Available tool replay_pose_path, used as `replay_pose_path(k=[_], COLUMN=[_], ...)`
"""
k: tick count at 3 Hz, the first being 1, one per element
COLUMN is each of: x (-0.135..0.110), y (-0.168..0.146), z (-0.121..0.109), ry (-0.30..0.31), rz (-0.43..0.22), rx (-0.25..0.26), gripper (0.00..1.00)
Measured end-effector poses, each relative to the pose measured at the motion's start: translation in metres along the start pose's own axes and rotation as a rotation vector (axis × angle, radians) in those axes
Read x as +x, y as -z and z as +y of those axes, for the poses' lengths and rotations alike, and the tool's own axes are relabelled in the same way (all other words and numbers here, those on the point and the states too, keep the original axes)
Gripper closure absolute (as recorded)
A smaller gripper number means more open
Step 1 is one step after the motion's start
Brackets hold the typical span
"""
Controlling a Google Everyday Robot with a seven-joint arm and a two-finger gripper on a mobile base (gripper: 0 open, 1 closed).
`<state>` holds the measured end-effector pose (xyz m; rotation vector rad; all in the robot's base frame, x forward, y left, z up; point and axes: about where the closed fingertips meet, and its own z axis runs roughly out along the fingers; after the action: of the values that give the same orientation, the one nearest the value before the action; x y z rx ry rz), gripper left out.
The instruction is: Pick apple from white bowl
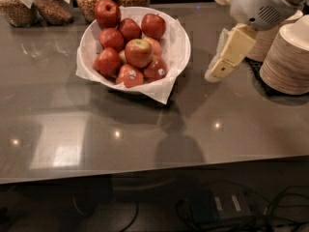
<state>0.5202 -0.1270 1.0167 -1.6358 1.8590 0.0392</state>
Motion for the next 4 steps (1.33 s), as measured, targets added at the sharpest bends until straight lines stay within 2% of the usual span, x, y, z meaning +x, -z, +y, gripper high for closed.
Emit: replay_pose_path(k=[1, 2, 3, 4], x=[-0.043, -0.079, -0.099, -0.109], y=[-0.028, -0.060, -0.088, -0.118], z=[-0.019, -0.028, -0.033, -0.040], ry=[0.037, 0.068, 0.089, 0.097], rz=[-0.104, -0.169, -0.203, -0.214], rx=[-0.020, -0.071, -0.104, -0.123], gripper=[0.00, 0.00, 0.00, 0.04])
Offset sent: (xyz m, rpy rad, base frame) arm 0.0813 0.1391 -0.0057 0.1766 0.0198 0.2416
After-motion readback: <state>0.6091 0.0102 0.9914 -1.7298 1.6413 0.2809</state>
